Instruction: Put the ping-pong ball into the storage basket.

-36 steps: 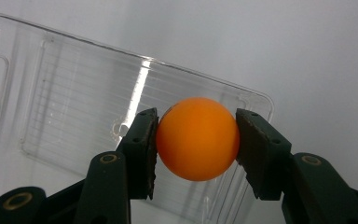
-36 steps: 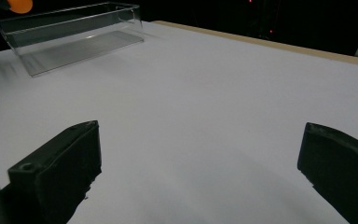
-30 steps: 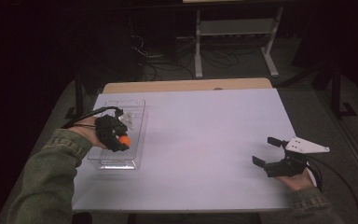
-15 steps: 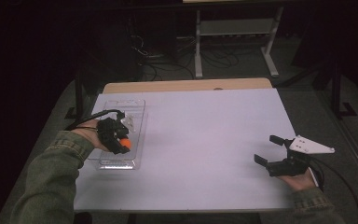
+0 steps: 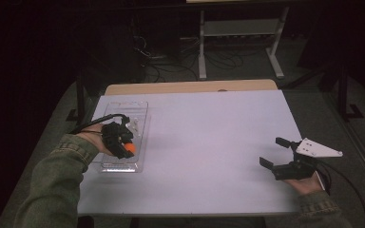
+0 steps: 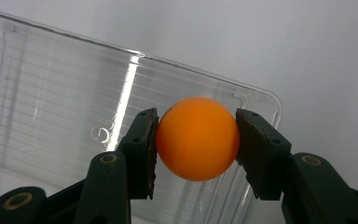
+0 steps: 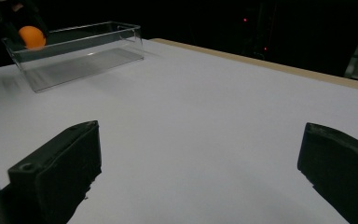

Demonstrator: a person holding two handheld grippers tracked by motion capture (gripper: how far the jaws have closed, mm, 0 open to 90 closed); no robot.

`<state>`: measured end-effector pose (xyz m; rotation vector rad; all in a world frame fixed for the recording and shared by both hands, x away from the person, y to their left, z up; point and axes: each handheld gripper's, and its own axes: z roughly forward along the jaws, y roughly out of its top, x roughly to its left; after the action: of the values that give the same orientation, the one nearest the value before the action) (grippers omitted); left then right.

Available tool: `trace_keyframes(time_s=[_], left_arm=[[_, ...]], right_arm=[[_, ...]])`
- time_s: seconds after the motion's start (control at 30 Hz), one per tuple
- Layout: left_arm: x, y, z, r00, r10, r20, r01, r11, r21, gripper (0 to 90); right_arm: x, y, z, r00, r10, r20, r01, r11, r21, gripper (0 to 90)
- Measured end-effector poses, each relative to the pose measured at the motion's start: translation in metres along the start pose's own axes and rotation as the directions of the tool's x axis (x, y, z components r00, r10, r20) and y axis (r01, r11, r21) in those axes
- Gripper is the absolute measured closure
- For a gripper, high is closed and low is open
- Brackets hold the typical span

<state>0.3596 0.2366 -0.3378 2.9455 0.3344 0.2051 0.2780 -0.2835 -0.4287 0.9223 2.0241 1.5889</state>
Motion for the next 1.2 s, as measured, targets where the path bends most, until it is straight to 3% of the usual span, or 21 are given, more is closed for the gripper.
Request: trace_keyframes(time_s=[1.2], left_arm=[[0.004, -0.006, 0.023, 0.9997, -0.018, 0.016, 0.018, 0.9997, 0.015, 50.5]], right_arm=[[0.002, -0.001, 0.002, 0.9999, -0.007, -0.009, 0.007, 1.0, 0.014, 0.0]])
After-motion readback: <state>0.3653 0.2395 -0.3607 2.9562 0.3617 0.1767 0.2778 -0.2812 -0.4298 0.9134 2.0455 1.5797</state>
